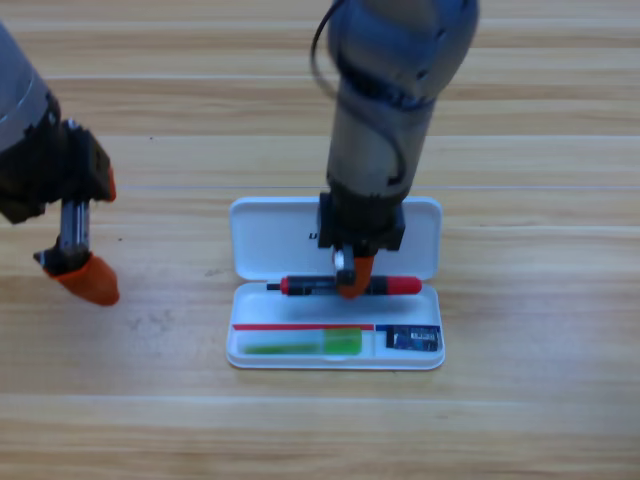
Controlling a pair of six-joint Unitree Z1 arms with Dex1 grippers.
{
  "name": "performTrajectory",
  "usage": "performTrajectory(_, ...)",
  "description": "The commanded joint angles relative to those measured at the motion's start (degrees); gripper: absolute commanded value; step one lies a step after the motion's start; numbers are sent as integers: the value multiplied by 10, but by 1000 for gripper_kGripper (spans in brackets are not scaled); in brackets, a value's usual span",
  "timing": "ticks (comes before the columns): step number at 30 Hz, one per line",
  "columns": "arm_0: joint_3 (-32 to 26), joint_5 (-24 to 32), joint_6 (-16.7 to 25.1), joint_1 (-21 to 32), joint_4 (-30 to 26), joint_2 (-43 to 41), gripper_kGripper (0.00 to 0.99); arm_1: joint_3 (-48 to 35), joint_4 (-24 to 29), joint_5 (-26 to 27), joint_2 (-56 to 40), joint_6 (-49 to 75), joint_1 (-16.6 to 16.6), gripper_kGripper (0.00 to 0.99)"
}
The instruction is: Clean up eraser and pencils
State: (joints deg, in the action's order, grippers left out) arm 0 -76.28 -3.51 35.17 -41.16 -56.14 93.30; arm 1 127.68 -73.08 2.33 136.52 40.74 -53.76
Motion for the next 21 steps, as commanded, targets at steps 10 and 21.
performTrajectory(10,35,17,-7,10,18,8,990,31,-6,-24,81,-4,-6,0)
performTrajectory(21,36,16,-14,10,19,7,990,27,-6,-24,65,-23,-6,859)
